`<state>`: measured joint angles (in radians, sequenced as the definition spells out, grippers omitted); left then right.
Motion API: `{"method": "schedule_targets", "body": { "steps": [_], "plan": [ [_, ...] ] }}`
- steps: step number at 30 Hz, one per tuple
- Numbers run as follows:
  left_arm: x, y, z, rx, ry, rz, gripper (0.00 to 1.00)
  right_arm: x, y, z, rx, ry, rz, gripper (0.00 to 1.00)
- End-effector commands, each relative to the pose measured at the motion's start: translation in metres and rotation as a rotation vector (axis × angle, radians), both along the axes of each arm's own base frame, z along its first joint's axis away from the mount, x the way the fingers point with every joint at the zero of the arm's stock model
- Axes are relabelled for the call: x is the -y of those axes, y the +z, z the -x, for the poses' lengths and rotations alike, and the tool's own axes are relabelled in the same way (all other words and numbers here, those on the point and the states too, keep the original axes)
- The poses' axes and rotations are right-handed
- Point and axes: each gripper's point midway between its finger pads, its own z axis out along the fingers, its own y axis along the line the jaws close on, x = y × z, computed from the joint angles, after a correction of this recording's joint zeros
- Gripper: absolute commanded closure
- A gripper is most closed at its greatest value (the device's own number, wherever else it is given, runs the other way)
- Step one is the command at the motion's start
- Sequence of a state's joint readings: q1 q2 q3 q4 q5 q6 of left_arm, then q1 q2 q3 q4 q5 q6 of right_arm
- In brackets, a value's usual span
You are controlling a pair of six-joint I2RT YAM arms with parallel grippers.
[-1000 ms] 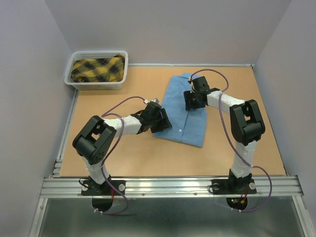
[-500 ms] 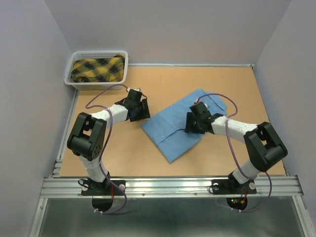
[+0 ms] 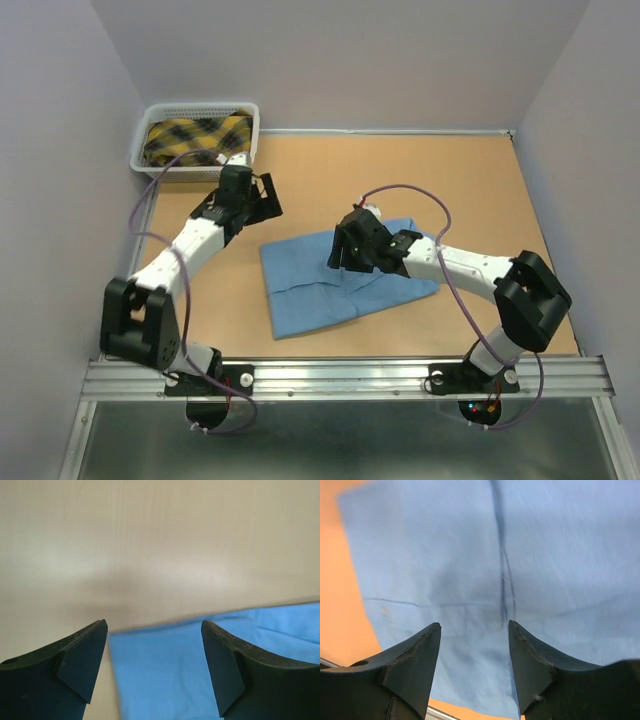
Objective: Fold and stack the long sleeve shirts
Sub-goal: Fold the shirt
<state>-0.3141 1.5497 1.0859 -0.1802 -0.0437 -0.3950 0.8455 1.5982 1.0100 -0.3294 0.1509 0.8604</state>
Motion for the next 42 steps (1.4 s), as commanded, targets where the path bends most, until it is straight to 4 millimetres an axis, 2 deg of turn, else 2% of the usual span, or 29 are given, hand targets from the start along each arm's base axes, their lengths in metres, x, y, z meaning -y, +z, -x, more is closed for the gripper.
{"method": "schedule_targets", "body": {
  "steps": [1, 2, 3, 4, 5, 6, 7, 8, 9, 10, 12, 13, 14, 19, 25, 29, 33, 34, 37, 42],
  "plan": [
    [-0.014, 0.047, 0.047, 0.092, 0.111, 0.127, 0.01, -0.002, 0.066, -0.032, 0.201, 0.043, -0.022, 0.37],
    [-0.012, 0.026, 0.067, 0.04, 0.111, 0.171, 0.01, 0.002, 0.066, -0.032, 0.213, 0.068, -0.005, 0.34],
    [-0.012, 0.02, 0.078, 0.027, 0.119, 0.197, 0.01, 0.005, 0.067, -0.031, 0.22, 0.078, -0.001, 0.3],
    [-0.007, 0.029, 0.093, 0.048, 0.09, 0.259, 0.01, 0.011, 0.063, -0.028, 0.22, 0.087, 0.014, 0.27],
    [-0.004, 0.025, 0.101, 0.046, 0.095, 0.306, 0.01, 0.016, 0.069, -0.028, 0.24, 0.094, 0.016, 0.24],
    [-0.006, 0.002, 0.12, -0.004, 0.106, 0.317, 0.01, 0.019, 0.071, -0.026, 0.246, 0.098, 0.015, 0.23],
    [-0.005, 0.008, 0.13, 0.022, 0.1, 0.364, 0.01, 0.025, 0.071, -0.026, 0.249, 0.094, 0.018, 0.22],
    [-0.005, 0.001, 0.138, 0.013, 0.106, 0.386, 0.01, 0.03, 0.067, -0.022, 0.244, 0.092, 0.024, 0.2],
    [-0.006, -0.019, 0.152, -0.032, 0.136, 0.415, 0.05, 0.034, 0.075, -0.02, 0.263, 0.087, 0.01, 0.15],
    [-0.004, -0.017, 0.158, -0.011, 0.13, 0.451, 0.08, 0.037, 0.076, -0.019, 0.269, 0.09, 0.011, 0.12],
    [-0.003, -0.038, 0.171, -0.044, 0.145, 0.493, 0.13, 0.044, 0.079, -0.015, 0.288, 0.092, 0.015, 0.06],
    [0.005, -0.033, 0.175, -0.037, 0.122, 0.552, 0.16, 0.046, 0.081, -0.013, 0.295, 0.096, 0.015, 0.04],
    [0.008, -0.031, 0.172, -0.016, 0.126, 0.586, 0.17, 0.05, 0.076, -0.01, 0.292, 0.1, 0.027, 0.04],
    [-0.002, -0.061, 0.178, -0.062, 0.202, 0.555, 0.18, 0.055, 0.082, -0.005, 0.314, 0.114, 0.02, 0.04],
    [0.0, -0.094, 0.184, -0.169, 0.186, 0.498, 0.18, 0.055, 0.078, -0.003, 0.306, 0.12, 0.025, 0.04],
    [0.001, -0.104, 0.185, -0.186, 0.169, 0.485, 0.19, 0.055, 0.077, -0.003, 0.306, 0.121, 0.022, 0.04],
    [0.002, -0.106, 0.182, -0.196, 0.154, 0.471, 0.27, 0.056, 0.074, -0.003, 0.308, 0.124, 0.031, 0.04],
    [0.003, -0.107, 0.182, -0.207, 0.148, 0.462, 0.33, 0.055, 0.074, -0.003, 0.307, 0.127, 0.032, 0.04],
    [0.005, -0.107, 0.18, -0.219, 0.134, 0.455, 0.42, 0.053, 0.075, -0.004, 0.306, 0.133, 0.026, 0.04],
    [0.007, -0.11, 0.179, -0.234, 0.126, 0.454, 0.54, 0.051, 0.078, -0.005, 0.313, 0.138, 0.02, 0.04]
  ]
}}
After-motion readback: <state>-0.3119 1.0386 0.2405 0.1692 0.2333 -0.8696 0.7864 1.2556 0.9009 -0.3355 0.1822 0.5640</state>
